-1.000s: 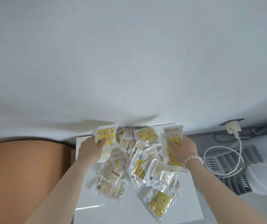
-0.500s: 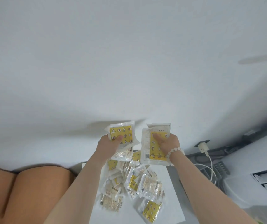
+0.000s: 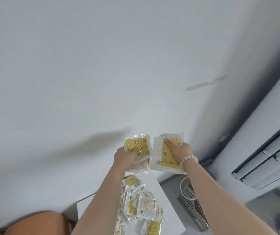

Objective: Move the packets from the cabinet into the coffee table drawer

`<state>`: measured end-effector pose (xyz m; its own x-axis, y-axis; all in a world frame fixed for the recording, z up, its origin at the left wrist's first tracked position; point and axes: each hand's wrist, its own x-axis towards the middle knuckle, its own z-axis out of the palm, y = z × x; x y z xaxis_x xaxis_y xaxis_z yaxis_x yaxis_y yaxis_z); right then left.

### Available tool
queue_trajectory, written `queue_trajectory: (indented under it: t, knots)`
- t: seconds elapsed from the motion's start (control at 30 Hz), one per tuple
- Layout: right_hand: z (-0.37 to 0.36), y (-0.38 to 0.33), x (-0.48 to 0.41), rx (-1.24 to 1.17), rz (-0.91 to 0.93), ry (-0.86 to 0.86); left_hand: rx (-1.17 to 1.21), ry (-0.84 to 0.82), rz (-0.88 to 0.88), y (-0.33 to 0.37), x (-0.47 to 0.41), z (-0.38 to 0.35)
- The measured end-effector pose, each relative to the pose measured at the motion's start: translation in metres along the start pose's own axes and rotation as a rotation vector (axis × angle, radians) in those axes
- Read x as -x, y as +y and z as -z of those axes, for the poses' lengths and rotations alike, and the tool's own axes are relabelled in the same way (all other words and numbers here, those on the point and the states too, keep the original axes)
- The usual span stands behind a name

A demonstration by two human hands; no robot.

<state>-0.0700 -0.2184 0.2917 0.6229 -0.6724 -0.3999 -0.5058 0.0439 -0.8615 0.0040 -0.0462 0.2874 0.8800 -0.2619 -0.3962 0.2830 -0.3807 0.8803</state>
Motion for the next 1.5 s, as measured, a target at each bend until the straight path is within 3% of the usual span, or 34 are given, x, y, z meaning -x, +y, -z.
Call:
queue_trajectory:
  t: [0.2, 0.4, 0.8, 1.03, 1.5]
  knots:
    - [0.058, 0.007, 0.018, -0.084, -0.028, 0.133, 0.115, -0.129, 0.016, 0.025, 0.004, -0.041]
    - [0.128, 0.026, 0.037, -0.203, -0.058, 0.298, -0.018, -0.451, -0.088, 0.049, 0.025, -0.105]
    - [0.259, 0.107, 0.118, -0.438, -0.166, 0.647, -0.228, -0.909, -0.199, 0.068, 0.113, -0.253]
    - [0.332, 0.187, 0.208, -0.559, -0.261, 0.883, -0.326, -1.158, -0.213, 0.04, 0.215, -0.342]
    - [0.413, 0.319, 0.448, -0.655, -0.391, 1.314, -0.397, -1.548, -0.207, -0.045, 0.478, -0.429]
